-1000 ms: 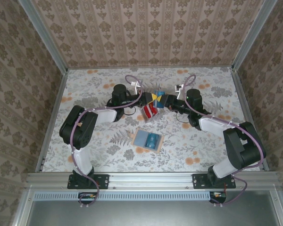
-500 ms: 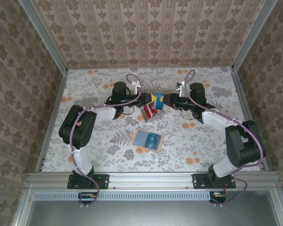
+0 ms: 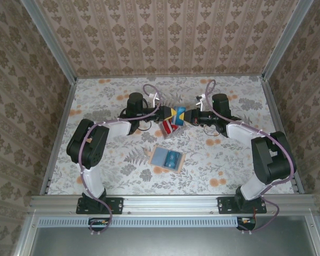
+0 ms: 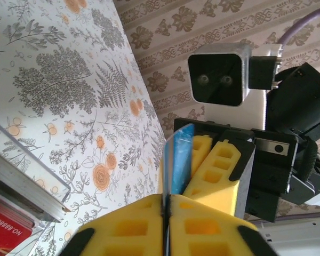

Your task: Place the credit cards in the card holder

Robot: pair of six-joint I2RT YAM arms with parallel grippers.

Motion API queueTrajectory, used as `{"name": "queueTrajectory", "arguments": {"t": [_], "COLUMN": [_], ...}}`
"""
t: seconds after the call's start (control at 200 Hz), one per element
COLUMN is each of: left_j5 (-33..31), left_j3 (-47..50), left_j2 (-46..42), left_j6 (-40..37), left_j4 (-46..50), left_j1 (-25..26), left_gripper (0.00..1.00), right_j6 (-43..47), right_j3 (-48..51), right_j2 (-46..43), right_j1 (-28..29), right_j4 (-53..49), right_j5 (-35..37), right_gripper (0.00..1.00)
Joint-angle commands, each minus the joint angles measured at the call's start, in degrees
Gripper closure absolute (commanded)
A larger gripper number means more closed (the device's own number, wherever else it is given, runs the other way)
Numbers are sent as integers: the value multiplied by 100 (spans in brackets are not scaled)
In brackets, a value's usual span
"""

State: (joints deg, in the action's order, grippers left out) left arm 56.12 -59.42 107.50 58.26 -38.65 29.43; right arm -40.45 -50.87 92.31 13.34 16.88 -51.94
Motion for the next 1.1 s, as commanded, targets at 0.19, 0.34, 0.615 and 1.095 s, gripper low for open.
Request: {"name": "queueTrajectory", "arguments": {"t": [0.19, 0.34, 0.615, 1.095], "left_j5": [-145, -593, -2501, -2340], "left_j3": [173, 291, 620, 941], "left_j2": [-326, -782, -1791, -1346], "left_j6": [-611, -1958, -3610, -3531], "left_j4": [772, 2598, 5046, 4897], "left_j1": [-289, -490, -532, -544], "left_gripper": [77, 76, 76, 76], "right_j6": [163, 230, 182, 543], "right_j3": [231, 530, 1163, 1219], "right_j2": [-515, -744, -1011, -1042], "right_j1": [65, 316, 1252, 3188], "right_j4": [-682, -1024, -1318, -2767], "right_j5": [666, 807, 1162, 3058], "right_gripper": [98, 97, 96, 97]}}
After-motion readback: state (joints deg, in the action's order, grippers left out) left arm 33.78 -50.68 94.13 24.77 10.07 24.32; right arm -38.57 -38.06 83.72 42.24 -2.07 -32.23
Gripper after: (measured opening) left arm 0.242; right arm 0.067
